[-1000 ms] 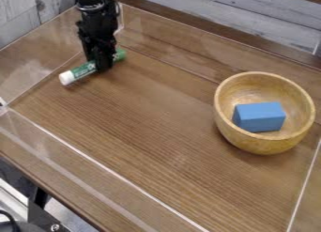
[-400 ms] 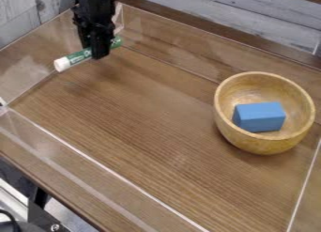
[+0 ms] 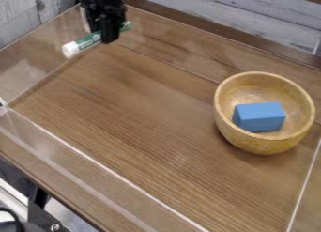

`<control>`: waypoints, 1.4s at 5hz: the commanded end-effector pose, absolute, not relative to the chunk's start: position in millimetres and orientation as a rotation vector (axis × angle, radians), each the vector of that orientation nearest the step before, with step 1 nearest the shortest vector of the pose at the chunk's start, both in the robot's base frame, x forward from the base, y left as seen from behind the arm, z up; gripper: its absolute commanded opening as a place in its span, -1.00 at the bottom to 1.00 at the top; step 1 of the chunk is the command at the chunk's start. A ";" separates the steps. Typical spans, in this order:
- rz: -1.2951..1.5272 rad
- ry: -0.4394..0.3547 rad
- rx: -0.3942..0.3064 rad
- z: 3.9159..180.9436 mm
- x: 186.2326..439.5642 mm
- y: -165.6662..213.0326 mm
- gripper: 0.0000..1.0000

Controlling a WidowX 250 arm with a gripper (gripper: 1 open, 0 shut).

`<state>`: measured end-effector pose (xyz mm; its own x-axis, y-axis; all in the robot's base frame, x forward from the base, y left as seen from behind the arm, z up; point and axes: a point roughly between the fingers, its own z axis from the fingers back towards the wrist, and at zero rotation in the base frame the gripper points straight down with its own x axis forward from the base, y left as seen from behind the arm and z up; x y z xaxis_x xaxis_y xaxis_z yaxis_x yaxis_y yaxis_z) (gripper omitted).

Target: Put the green marker in the brown bowl

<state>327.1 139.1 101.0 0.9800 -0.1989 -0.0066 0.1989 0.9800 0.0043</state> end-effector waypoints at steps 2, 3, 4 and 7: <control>-0.196 -0.104 0.046 151.9 337.3 98.3 -1.00; -0.196 -0.108 0.037 154.0 336.9 88.4 -1.00; -0.190 -0.115 0.028 158.6 336.6 74.6 -1.00; -0.188 -0.142 -0.001 165.9 333.6 36.2 -1.00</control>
<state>331.7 36.7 141.4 0.9806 -0.1857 0.0632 0.1867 0.9824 -0.0107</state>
